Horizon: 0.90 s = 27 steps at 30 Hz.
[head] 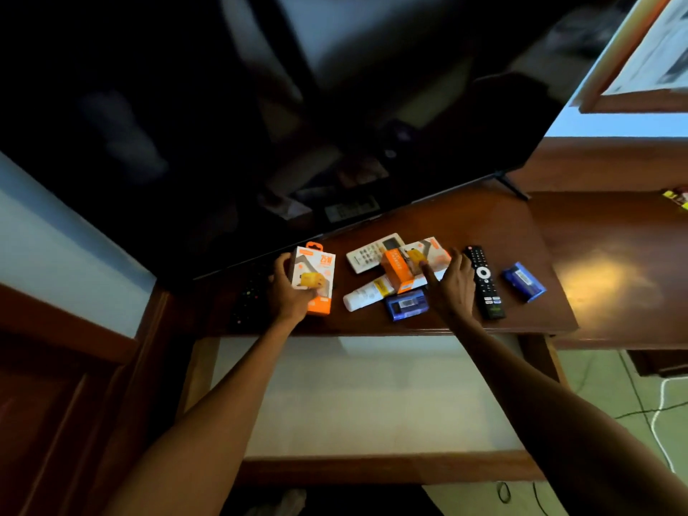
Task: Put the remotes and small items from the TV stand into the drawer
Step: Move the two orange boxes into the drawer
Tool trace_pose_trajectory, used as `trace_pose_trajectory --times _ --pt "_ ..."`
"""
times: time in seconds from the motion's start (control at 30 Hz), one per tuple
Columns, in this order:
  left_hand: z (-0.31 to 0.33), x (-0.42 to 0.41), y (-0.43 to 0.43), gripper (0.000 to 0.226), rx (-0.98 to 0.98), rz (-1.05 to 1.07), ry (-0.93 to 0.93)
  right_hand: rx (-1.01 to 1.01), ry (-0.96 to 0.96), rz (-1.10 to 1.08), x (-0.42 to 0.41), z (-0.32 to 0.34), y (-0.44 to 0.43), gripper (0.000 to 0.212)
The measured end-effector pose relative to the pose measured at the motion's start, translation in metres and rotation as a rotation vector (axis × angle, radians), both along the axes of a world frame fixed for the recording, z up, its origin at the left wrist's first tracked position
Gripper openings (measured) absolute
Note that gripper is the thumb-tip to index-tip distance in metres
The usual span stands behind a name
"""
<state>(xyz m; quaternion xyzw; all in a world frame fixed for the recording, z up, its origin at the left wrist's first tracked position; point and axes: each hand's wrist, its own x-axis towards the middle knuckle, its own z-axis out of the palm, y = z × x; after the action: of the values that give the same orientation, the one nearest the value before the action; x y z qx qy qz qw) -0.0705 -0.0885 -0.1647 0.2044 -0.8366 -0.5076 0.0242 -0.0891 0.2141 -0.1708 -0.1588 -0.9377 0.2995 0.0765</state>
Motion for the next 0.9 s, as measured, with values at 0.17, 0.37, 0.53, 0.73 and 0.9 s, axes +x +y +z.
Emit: trace_pose_trajectory --times 0.17,0.37,0.53,0.73,0.9 --pt "0.015 -0.012 0.007 0.102 0.072 -0.144 0.043 -0.264 -0.196 -0.158 -0.022 -0.007 0.010 0.109" --pt "0.027 -0.028 0.025 0.100 0.183 -0.190 -0.002 -0.516 -0.251 -0.152 -0.031 -0.013 0.016 0.089" --pt "0.029 -0.036 0.051 0.094 0.225 -0.226 0.005 -0.599 -0.118 -0.101 -0.033 -0.012 0.018 0.083" --pt "0.041 -0.038 0.067 0.092 0.224 -0.223 0.038 -0.544 0.058 0.003 -0.038 0.009 0.029 0.069" --pt "0.057 -0.018 0.050 0.091 0.239 -0.218 0.088 -0.533 0.125 0.190 -0.041 0.036 0.016 0.064"
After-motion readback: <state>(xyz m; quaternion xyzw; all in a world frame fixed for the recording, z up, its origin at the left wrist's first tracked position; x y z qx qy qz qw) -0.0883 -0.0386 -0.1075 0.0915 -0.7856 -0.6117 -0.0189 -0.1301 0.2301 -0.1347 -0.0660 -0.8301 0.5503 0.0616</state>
